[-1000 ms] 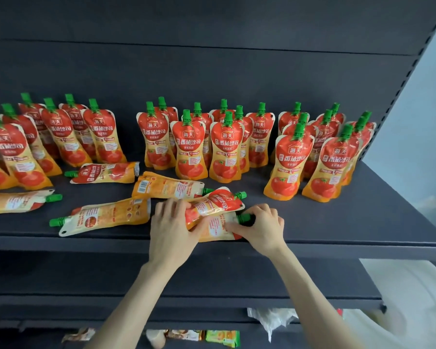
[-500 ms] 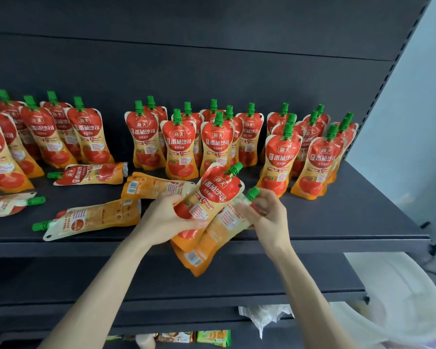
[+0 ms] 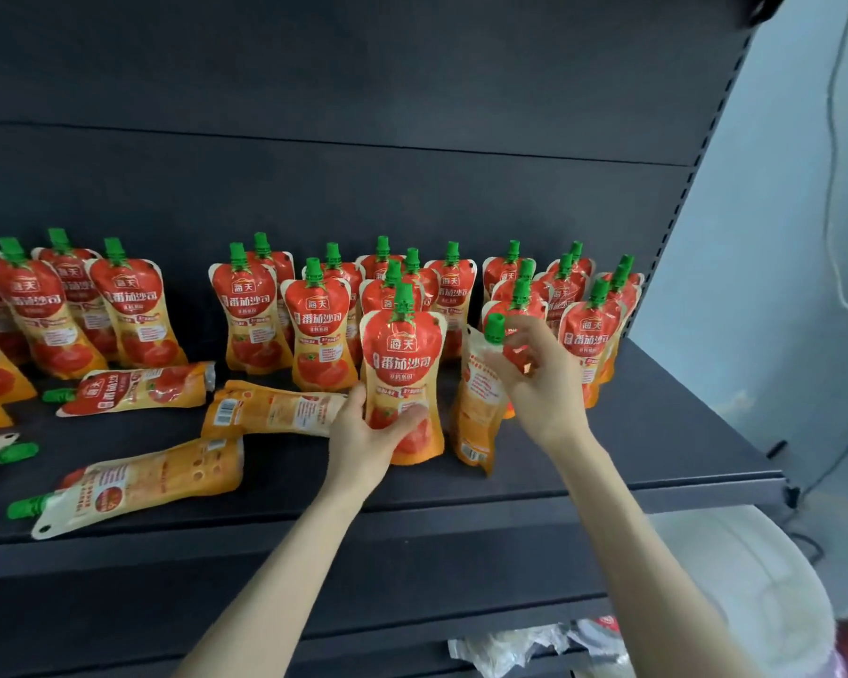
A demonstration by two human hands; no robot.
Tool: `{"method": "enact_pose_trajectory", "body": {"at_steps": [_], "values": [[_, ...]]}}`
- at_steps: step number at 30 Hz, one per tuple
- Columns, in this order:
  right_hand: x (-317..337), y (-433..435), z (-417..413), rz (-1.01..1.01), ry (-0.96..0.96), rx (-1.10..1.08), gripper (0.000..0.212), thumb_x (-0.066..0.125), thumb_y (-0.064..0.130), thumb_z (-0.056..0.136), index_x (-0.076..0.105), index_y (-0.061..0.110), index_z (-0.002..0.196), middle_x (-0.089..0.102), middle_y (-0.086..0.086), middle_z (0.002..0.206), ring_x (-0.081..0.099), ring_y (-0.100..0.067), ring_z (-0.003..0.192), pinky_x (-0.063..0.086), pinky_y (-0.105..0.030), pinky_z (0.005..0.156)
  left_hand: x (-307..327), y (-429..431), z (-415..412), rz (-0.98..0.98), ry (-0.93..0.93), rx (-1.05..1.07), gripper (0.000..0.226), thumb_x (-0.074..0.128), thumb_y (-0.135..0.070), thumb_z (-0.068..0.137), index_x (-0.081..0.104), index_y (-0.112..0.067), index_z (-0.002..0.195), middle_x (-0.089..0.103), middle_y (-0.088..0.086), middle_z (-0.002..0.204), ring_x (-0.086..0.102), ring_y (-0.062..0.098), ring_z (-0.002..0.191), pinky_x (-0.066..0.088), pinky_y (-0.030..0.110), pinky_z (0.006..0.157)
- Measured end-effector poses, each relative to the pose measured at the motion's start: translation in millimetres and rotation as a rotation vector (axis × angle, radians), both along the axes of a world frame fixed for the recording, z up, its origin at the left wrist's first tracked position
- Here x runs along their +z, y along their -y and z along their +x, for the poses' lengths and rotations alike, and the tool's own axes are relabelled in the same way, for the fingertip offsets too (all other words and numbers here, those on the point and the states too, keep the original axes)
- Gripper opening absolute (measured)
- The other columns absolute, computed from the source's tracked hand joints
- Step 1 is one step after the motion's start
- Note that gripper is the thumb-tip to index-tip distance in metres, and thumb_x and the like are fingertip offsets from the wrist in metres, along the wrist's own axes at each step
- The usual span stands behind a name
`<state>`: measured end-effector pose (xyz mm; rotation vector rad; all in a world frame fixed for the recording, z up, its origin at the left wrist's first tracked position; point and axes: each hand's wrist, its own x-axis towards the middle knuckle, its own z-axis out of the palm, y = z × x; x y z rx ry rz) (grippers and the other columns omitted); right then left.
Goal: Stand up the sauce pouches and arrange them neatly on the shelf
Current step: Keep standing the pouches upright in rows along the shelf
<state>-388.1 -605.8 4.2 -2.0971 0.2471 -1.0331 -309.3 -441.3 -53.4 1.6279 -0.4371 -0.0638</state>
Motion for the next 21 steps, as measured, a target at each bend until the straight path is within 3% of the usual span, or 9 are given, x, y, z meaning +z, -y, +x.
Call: {"method": "enact_pose_trajectory", "body": {"at_steps": [3,6,9,11,13,15,18,21], "values": [[-3,5,-1,0.038,-0.008,0.005,0.020,0.066,0.019,0.087,0.056,0.018,0.104,0.056,0.017,0.082,0.054,-0.001,0.073,0.042,-0.017,0.061,-16,8,-4,0.056,0.037,0.002,0.046,0.079,-0.027,0.071,0.051,-0.023,0.107,0.056,-0.023,0.095,0.054,-0.007,0.087,0.039,0.005,0.069],[-1,8,-1,0.010,-0.030,0.043,0.029,0.064,0.019,0.089,0.056,0.017,0.116,0.056,0.016,0.089,0.054,-0.002,0.079,0.043,-0.013,0.064,-21,13,-3,0.060,0.025,0.001,0.049,0.079,-0.027,0.071,0.050,-0.020,0.111,0.060,-0.012,0.102,0.056,0.000,0.092,0.039,0.011,0.073],[8,11,1,0.089,-0.054,0.173,0.033,0.060,0.025,0.091,0.056,0.021,0.124,0.056,0.011,0.110,0.054,0.001,0.094,0.043,-0.005,0.071,-11,14,-5,0.027,0.014,-0.010,0.051,0.078,-0.025,0.072,0.048,-0.023,0.113,0.059,-0.015,0.102,0.055,0.001,0.095,0.041,0.015,0.076],[16,16,3,0.135,-0.096,0.266,0.026,0.054,0.025,0.094,0.060,0.023,0.120,0.056,0.007,0.117,0.052,0.001,0.105,0.044,-0.008,0.081,5,14,-6,-0.043,0.001,-0.028,0.046,0.075,-0.028,0.075,0.048,-0.029,0.112,0.058,-0.021,0.104,0.056,-0.005,0.095,0.044,0.014,0.077],[23,21,6,0.115,-0.114,0.317,0.020,0.055,0.020,0.094,0.066,0.019,0.110,0.060,0.005,0.115,0.053,-0.004,0.109,0.045,-0.020,0.090,21,14,-6,-0.096,0.014,-0.035,0.037,0.071,-0.029,0.078,0.050,-0.035,0.108,0.061,-0.022,0.103,0.058,-0.009,0.094,0.046,0.012,0.075],[27,24,6,0.116,-0.107,0.346,0.016,0.059,0.017,0.091,0.068,0.014,0.105,0.064,0.006,0.112,0.057,-0.004,0.107,0.046,-0.021,0.092,30,15,-6,-0.138,0.012,-0.023,0.032,0.070,-0.026,0.079,0.053,-0.032,0.107,0.063,-0.018,0.104,0.060,-0.005,0.096,0.048,0.015,0.075],[27,26,5,0.184,-0.059,0.362,0.007,0.068,0.016,0.085,0.070,0.012,0.090,0.067,0.011,0.093,0.062,0.003,0.088,0.048,-0.012,0.077,28,15,-10,-0.197,-0.024,-0.006,0.027,0.071,-0.022,0.079,0.058,-0.031,0.102,0.067,-0.013,0.103,0.062,0.000,0.097,0.050,0.020,0.079],[21,27,4,0.234,-0.016,0.321,0.012,0.073,0.021,0.080,0.064,0.015,0.078,0.066,-0.001,0.080,0.064,-0.013,0.078,0.052,-0.024,0.071,22,14,-14,-0.226,-0.049,-0.011,0.026,0.070,-0.017,0.080,0.059,-0.031,0.100,0.068,-0.013,0.102,0.063,-0.002,0.096,0.051,0.021,0.080]]}}
